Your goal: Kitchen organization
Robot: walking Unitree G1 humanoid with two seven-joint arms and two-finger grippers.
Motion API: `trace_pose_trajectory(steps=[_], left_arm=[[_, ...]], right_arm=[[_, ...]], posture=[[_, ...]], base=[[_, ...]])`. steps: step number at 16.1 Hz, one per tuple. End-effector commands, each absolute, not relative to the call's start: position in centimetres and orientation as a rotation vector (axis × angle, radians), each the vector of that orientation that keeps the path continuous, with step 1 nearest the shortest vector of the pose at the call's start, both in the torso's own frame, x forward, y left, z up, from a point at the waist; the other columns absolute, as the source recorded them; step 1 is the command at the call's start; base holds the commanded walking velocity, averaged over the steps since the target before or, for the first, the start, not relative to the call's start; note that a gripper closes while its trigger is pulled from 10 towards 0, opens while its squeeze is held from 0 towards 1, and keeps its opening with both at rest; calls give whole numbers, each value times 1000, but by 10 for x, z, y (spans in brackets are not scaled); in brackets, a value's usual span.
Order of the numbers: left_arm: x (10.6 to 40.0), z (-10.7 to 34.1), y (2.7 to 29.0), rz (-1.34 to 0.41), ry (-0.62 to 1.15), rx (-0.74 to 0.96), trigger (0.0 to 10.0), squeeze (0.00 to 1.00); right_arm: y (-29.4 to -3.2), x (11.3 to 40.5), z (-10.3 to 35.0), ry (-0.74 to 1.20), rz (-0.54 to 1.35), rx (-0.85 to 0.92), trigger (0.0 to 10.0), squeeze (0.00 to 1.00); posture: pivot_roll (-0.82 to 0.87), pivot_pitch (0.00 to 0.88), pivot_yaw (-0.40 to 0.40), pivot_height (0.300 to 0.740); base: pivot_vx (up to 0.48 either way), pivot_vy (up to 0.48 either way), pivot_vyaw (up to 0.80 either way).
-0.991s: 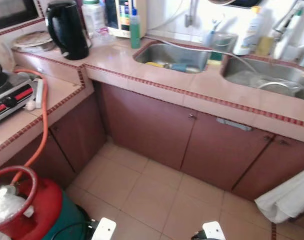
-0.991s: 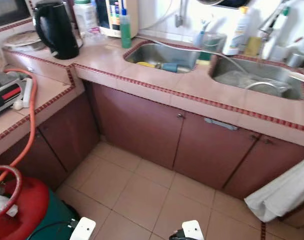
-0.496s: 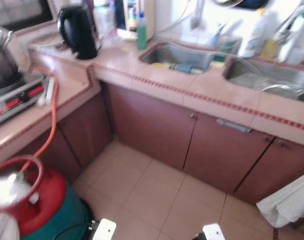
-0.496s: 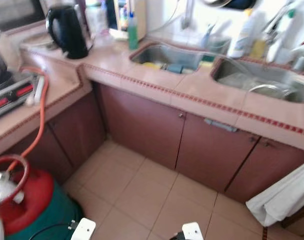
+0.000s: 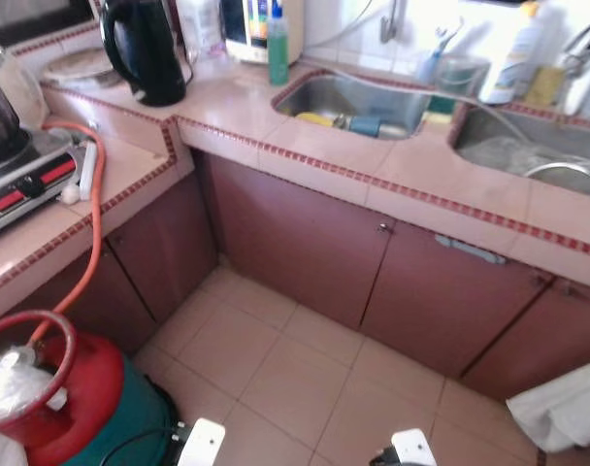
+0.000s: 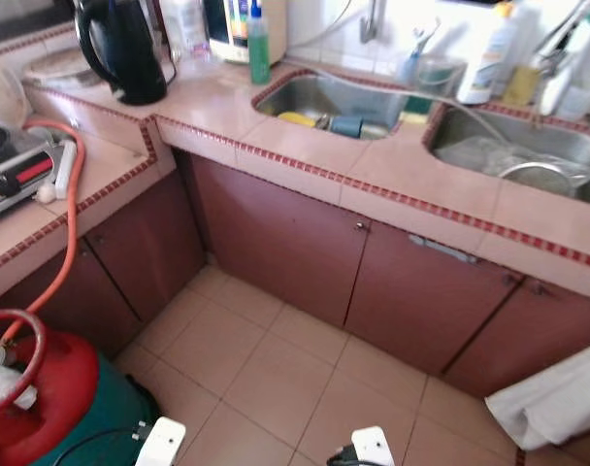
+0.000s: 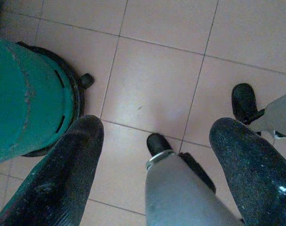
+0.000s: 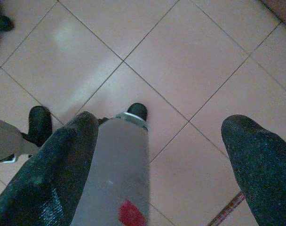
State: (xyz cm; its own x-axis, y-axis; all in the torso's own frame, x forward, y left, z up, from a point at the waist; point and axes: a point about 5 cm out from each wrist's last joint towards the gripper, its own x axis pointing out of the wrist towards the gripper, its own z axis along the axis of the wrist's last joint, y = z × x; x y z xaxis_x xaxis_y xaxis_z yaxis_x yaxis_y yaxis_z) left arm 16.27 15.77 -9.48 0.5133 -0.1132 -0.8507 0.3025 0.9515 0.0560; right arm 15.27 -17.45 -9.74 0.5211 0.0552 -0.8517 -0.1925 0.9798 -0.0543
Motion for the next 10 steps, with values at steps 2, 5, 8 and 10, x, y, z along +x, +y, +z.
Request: trace_pose_trajectory(steps=[2, 5, 8, 10], left_arm=[[160, -96, 160, -252, 1009, 201, 10000, 0], [159, -96, 160, -250, 1010, 194, 10000, 0], [160, -96, 160, -257, 1007, 198, 10000, 0], [160, -96, 159, -263, 1004, 199, 10000, 0]], right_arm=[[-174, 150, -99, 1023, 157, -156, 10000, 0], [-175, 149, -99, 1023, 159, -161, 10000, 0], [-174, 149, -99, 1024, 159, -160, 10000, 0], [-174, 149, -99, 1025, 161, -161, 10000, 0]], posture=[[-61, 0, 7, 740], [-63, 0, 8, 740], [-62, 0, 8, 740], [-61, 0, 8, 740]], base=[[0, 0, 0], [0, 0, 0], [0, 0, 0], [0, 0, 0]])
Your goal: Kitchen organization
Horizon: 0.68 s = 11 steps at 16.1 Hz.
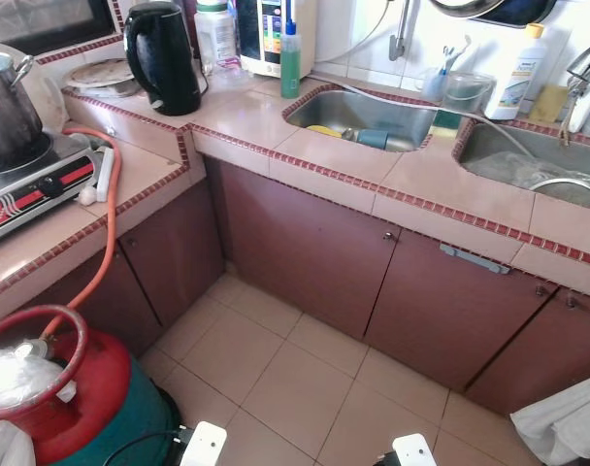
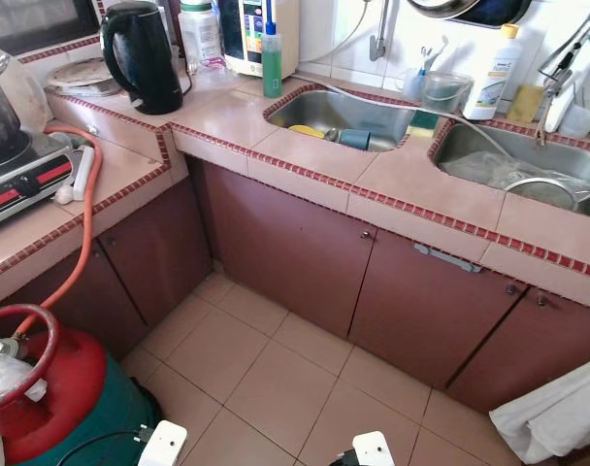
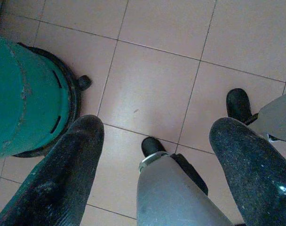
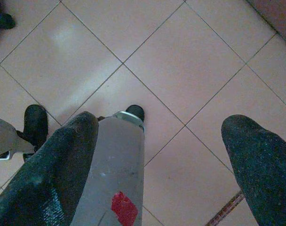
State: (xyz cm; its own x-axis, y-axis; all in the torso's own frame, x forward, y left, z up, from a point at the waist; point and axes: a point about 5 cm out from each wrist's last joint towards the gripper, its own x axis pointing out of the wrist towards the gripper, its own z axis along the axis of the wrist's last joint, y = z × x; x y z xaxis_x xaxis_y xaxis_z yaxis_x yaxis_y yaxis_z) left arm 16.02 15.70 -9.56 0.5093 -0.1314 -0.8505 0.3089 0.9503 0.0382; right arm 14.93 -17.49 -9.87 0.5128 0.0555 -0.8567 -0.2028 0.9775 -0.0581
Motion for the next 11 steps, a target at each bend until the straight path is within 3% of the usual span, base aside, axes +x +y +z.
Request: trace_pose_trajectory(steps=[1, 8, 11], left_arm=[[160, -95, 159, -261, 995, 183, 10000, 0], [157, -96, 161, -263, 1003, 185, 10000, 0], [156, -97, 157, -307, 1012, 198, 10000, 0]], right_arm=[[-174, 149, -99, 1026, 162, -162, 10000, 0], [-173, 148, -100, 1039, 161, -180, 10000, 0], [-184, 142, -101, 1047, 103, -155, 10000, 0]], posture=[[-59, 0, 6, 740], [-70, 0, 12, 740], [-139, 0, 60, 740]], base=[[0, 0, 0], [0, 0, 0], [0, 0, 0]])
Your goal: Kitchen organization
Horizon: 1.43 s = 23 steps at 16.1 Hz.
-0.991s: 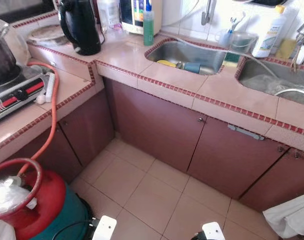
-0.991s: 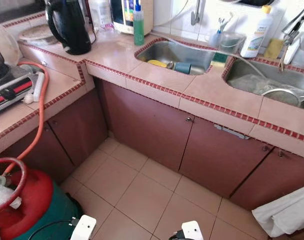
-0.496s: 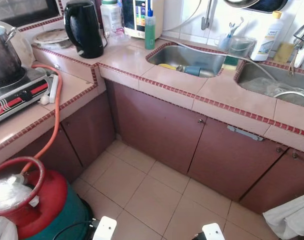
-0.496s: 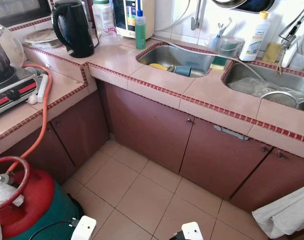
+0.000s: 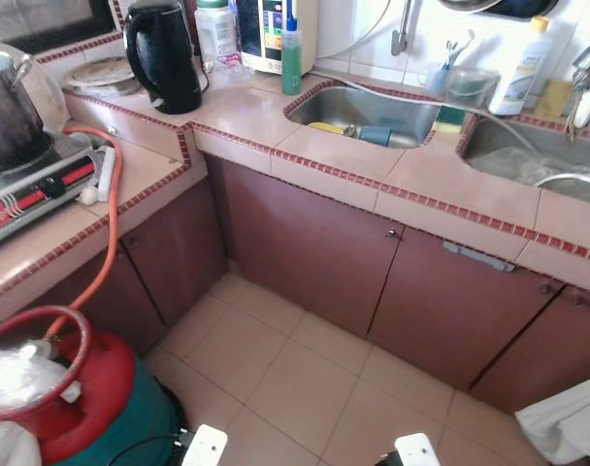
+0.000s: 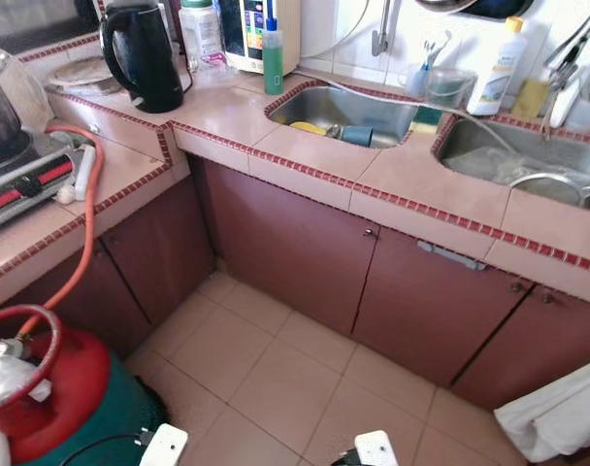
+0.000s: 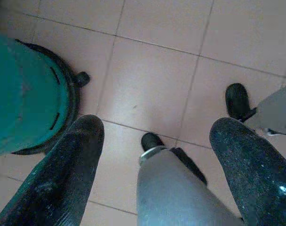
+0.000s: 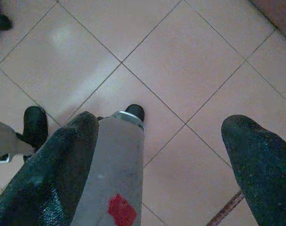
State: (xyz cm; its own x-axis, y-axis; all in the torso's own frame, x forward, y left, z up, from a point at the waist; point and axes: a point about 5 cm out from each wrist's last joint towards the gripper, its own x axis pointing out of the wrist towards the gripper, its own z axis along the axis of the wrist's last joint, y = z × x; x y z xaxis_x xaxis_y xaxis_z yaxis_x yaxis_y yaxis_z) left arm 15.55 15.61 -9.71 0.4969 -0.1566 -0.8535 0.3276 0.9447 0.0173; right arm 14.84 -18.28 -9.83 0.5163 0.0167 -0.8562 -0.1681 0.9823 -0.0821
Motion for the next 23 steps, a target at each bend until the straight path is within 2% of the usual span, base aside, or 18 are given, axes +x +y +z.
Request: trace_pose_trajectory(steps=[1, 5, 9, 13, 18, 21, 23], left_arm=[[158, -96, 156, -319, 1008, 205, 10000, 0], [172, -91, 146, -371, 985, 230, 10000, 0], [179, -88, 138, -393, 967, 237, 10000, 0], [177, -89, 139, -357, 972, 214, 10000, 0], [170, -92, 154, -326, 987, 223, 10000, 0], [167, -91, 170, -302, 973, 272, 10000, 0], [167, -91, 169, -311, 965, 268, 10000, 0]], right_arm=[[-188, 139, -101, 1051, 80, -140, 10000, 0], [-200, 131, -102, 1057, -19, -84, 10000, 0], [-205, 130, -102, 1057, -28, -99, 10000, 0], [-207, 131, -101, 1066, 37, -170, 10000, 0], [-186, 148, -98, 1034, 202, -266, 10000, 0], [-187, 154, -95, 1014, 294, -345, 10000, 0], [-192, 155, -94, 1014, 301, -341, 10000, 0]], posture=[[-158, 0, 70, 740], [-226, 0, 113, 740], [-227, 0, 100, 740], [-173, 0, 47, 740], [-148, 0, 33, 740], [-135, 0, 23, 740], [-119, 0, 10, 740]], base=[[0, 0, 0], [0, 0, 0], [0, 0, 0], [0, 0, 0], [0, 0, 0], [0, 0, 0], [0, 0, 0]])
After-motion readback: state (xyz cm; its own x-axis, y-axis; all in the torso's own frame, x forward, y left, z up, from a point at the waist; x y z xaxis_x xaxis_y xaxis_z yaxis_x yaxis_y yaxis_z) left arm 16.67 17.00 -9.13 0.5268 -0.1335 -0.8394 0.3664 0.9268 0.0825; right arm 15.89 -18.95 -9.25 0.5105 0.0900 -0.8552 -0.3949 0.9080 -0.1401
